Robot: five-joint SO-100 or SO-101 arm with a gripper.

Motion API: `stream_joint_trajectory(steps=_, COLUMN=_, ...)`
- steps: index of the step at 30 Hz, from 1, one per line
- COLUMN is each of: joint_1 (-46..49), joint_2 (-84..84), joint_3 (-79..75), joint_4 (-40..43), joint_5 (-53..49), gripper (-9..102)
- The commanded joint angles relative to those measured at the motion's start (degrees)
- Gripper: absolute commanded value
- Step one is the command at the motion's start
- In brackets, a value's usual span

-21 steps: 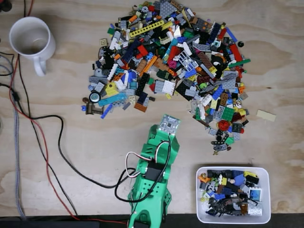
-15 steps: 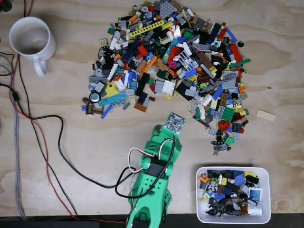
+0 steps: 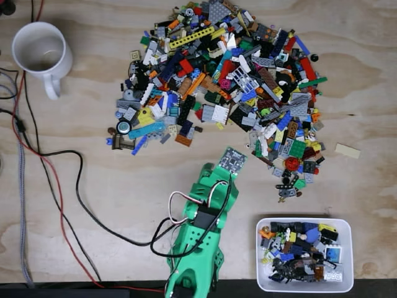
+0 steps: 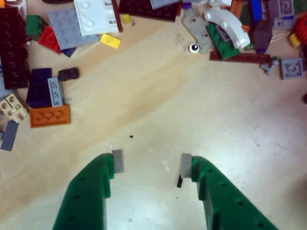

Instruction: Find the closest Lego and put it in the bin.

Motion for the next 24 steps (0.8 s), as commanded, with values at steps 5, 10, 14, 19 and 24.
stream_joint_trajectory(steps=5, joint_1=7.73, joint_2=-33.31, joint_3=-23.99, joint_4=-1.41, joint_5=16.00, gripper=18)
stream_joint_trajectory(steps=10, joint_1=11.95, joint_2=-47.99, joint_3=-34.45, joint_4=-2.11, joint_5=24.26, gripper=18)
stream_joint_trajectory(steps=14, joint_1=14.68, joint_2=-57.13, joint_3=-40.17, joint_4=-3.52, joint_5=30.32, gripper=18)
stream_joint_trajectory(steps=19, joint_1=16.61, joint_2=-62.93, joint_3=-43.86, joint_4=-5.63, joint_5=36.04, gripper=18)
stream_joint_trajectory(steps=24, joint_1=18.81, joint_2=-66.97, joint_3=-46.41, joint_4=-5.63, joint_5=37.27, gripper=19)
